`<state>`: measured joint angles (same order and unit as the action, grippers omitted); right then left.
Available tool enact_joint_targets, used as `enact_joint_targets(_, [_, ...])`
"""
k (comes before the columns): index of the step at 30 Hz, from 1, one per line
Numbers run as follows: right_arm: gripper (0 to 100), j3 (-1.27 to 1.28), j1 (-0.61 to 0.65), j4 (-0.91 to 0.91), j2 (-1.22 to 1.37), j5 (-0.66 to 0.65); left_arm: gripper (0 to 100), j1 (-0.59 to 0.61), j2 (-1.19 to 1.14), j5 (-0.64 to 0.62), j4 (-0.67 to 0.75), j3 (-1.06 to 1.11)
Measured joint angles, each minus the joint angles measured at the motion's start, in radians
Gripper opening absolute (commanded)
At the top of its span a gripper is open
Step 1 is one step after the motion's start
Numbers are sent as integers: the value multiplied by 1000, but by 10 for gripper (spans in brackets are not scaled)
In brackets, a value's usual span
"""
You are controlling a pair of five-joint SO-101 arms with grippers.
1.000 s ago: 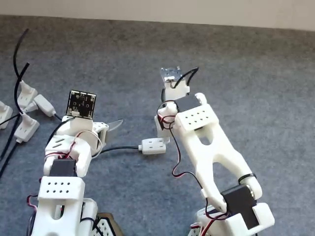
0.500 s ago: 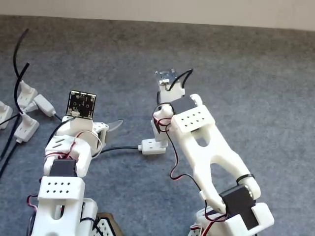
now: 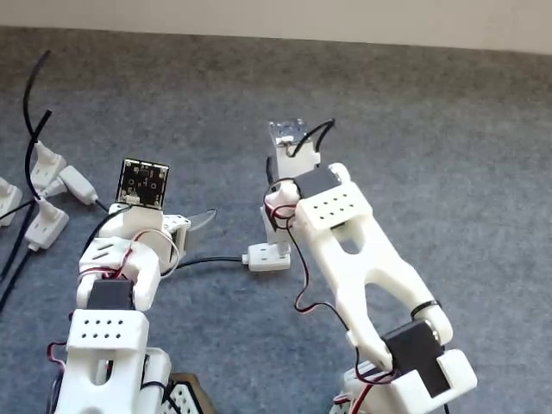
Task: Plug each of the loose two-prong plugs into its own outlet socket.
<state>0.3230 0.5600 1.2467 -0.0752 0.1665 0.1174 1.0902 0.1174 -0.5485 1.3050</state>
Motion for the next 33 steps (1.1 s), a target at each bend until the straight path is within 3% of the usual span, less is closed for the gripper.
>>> enact_joint_targets(33, [5, -3, 21, 60, 43, 2, 383, 0, 0, 0, 0, 0])
